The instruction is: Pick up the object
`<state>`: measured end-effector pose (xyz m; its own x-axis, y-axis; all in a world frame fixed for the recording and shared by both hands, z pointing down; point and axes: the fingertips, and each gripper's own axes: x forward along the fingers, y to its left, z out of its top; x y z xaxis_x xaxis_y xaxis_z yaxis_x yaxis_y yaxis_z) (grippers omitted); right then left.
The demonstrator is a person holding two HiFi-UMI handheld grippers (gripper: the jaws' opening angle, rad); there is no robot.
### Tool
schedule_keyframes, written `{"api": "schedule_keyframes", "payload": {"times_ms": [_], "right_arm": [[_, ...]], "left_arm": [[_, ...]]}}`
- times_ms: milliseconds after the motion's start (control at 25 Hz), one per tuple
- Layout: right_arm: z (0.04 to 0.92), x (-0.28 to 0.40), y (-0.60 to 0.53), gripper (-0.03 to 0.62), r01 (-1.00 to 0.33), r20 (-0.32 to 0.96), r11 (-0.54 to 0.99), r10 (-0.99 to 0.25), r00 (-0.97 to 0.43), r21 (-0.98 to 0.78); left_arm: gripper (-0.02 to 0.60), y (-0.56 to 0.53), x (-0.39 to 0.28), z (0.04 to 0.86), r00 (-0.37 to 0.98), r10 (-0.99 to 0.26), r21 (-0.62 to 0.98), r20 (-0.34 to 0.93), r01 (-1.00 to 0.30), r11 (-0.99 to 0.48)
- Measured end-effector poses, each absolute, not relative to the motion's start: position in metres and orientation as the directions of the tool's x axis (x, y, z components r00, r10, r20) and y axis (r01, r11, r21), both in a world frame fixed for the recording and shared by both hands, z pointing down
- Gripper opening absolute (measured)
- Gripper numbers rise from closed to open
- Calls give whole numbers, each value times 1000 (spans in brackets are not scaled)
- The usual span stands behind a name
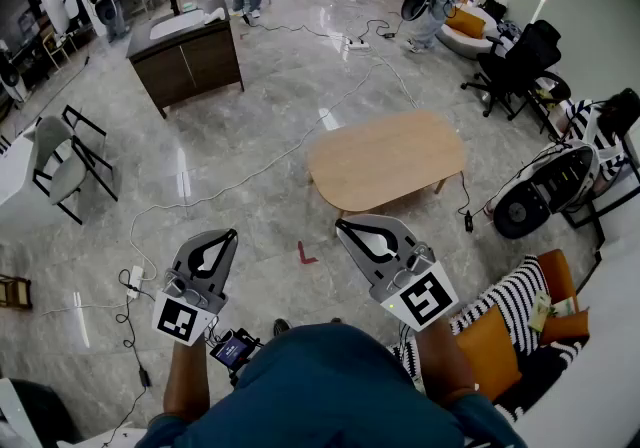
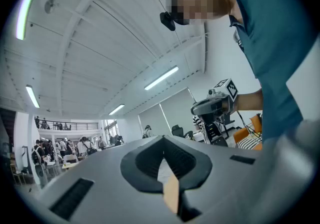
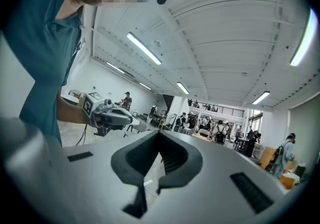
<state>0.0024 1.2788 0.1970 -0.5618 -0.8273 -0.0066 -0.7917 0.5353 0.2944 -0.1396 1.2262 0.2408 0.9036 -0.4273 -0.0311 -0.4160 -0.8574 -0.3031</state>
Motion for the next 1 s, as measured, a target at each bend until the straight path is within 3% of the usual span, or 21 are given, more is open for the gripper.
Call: {"api": "schedule_keyframes", "payload": {"times_ms": [600,1000], "right_arm": [[195,-9,1270,14,-785,3,553,-818,-576,280],[209,-54,1249,15,-786,10,567,-812,-583,248]], "left_arm": [[4,1220,-157,238,891,-453,-283,-33,-443,-851],[4,1195,-212,264,884,-467,-306,-19,-450,-839]]}}
